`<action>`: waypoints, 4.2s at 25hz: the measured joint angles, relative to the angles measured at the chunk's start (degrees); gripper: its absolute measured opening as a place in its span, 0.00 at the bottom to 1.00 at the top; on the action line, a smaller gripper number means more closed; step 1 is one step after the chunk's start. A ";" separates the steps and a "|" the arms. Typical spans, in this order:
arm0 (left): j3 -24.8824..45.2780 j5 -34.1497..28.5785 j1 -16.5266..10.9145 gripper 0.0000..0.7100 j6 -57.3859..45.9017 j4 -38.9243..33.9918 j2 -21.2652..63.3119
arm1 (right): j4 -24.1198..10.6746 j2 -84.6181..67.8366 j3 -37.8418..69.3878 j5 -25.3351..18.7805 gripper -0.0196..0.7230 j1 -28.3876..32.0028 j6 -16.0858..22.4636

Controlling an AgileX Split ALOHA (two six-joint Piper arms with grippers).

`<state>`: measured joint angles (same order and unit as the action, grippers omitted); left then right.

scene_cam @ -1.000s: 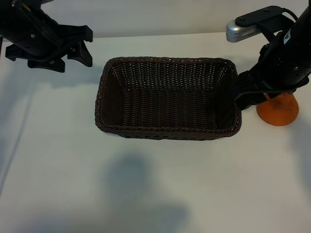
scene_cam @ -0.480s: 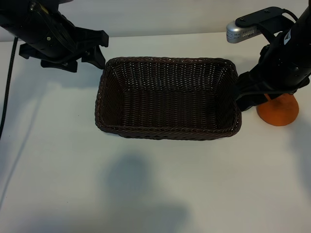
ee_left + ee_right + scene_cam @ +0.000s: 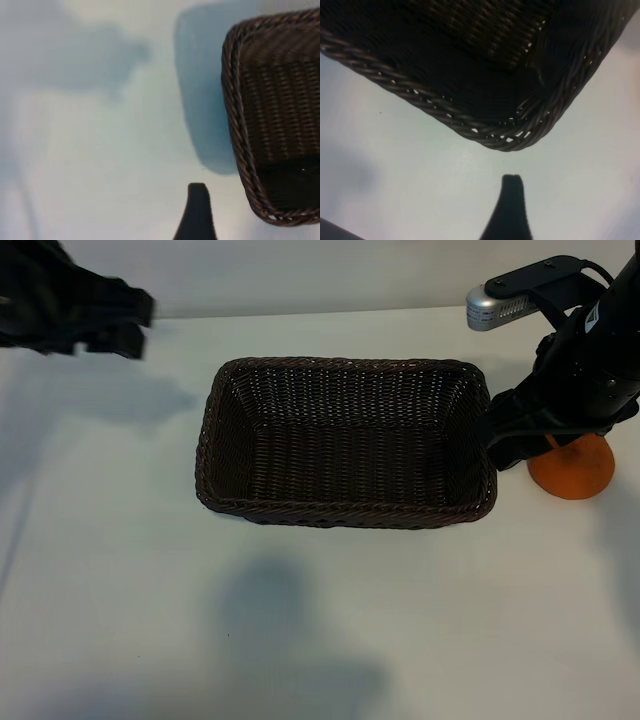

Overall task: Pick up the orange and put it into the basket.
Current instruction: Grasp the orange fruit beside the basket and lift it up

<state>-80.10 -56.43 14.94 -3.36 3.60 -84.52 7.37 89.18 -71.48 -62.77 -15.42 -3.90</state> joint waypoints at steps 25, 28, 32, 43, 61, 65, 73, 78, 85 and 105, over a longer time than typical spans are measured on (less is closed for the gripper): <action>-0.24 -10.54 -12.02 0.84 -2.64 -17.71 32.87 | -0.13 0.00 -0.06 0.30 0.83 0.00 -0.05; 1.00 -10.54 -12.33 0.84 -1.46 -16.64 38.33 | -0.13 0.00 -0.06 0.36 0.83 0.00 -0.05; 8.76 -10.54 -12.39 0.84 -1.13 -14.12 47.03 | -0.13 0.00 -0.06 0.41 0.83 0.00 -0.05; 32.66 -4.73 -12.39 0.83 2.68 -2.53 69.24 | -0.13 0.00 -0.06 0.69 0.83 0.00 -0.05; 51.08 -7.29 -12.39 0.81 5.97 -0.45 84.96 | -0.13 0.00 -0.06 0.69 0.83 0.00 -0.05; 51.46 -6.49 -12.39 0.80 5.11 -1.65 85.03 | -1.21 0.00 -0.06 1.45 0.83 0.00 0.81; 51.46 -6.29 -12.39 0.80 4.53 -2.05 85.03 | -9.45 1.45 -0.06 7.87 0.83 1.81 9.71; 51.46 -6.24 -12.39 0.80 4.53 -2.05 85.03 | -10.93 6.54 -0.06 11.39 0.83 8.25 10.52; 51.46 -6.24 -12.39 0.80 4.53 -2.05 85.03 | -10.04 12.07 -0.06 15.97 0.83 14.55 11.08; 51.46 -6.24 -12.39 0.80 4.56 -2.05 85.03 | -7.88 22.36 -0.06 18.45 0.82 15.02 10.28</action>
<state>-28.64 -62.67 2.54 1.20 1.55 0.51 -0.51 111.54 -71.54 -44.32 -0.40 6.38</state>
